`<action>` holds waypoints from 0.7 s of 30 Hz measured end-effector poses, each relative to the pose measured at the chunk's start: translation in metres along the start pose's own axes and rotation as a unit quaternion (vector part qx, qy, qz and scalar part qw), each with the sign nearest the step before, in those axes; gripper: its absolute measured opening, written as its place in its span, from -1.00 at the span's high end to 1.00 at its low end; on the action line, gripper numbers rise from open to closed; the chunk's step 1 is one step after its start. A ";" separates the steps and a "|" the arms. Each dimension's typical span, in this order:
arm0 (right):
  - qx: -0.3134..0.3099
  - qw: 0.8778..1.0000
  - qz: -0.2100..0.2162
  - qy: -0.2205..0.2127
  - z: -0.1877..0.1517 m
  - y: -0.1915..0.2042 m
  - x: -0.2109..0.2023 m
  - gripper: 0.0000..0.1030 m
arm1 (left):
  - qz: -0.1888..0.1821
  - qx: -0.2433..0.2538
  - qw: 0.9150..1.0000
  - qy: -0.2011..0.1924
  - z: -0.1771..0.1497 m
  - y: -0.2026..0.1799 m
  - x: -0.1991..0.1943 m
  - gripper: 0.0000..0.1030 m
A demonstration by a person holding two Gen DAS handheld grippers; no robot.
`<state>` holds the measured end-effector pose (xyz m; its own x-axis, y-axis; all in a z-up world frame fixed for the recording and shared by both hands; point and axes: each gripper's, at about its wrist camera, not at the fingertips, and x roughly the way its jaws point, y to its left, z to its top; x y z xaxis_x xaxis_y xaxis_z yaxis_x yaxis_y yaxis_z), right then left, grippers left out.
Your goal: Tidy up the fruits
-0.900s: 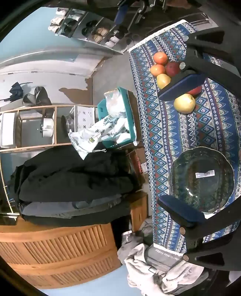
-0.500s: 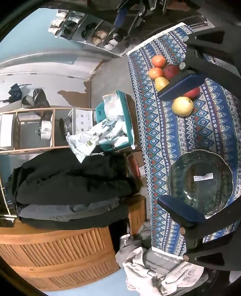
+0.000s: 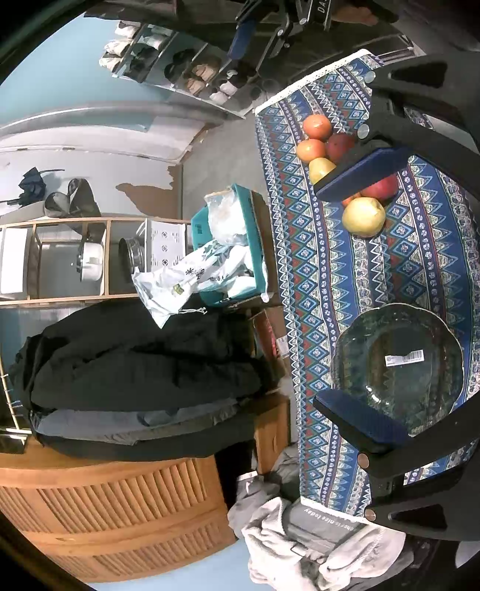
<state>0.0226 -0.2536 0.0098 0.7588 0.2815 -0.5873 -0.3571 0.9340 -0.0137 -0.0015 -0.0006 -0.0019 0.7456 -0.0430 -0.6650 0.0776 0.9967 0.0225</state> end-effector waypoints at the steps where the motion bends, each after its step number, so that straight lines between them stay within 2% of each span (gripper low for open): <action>1: 0.000 1.000 0.001 0.000 0.000 0.000 0.000 -0.79 | 0.001 0.000 1.000 0.000 0.000 0.000 0.000 -0.99; 21: 0.001 1.000 0.001 0.001 -0.001 -0.001 0.000 -0.79 | -0.004 -0.001 1.000 0.005 -0.001 0.002 0.003 -0.99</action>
<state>0.0224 -0.2550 0.0087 0.7569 0.2826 -0.5892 -0.3568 0.9341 -0.0103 0.0002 0.0011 -0.0040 0.7381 -0.0509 -0.6728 0.0832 0.9964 0.0160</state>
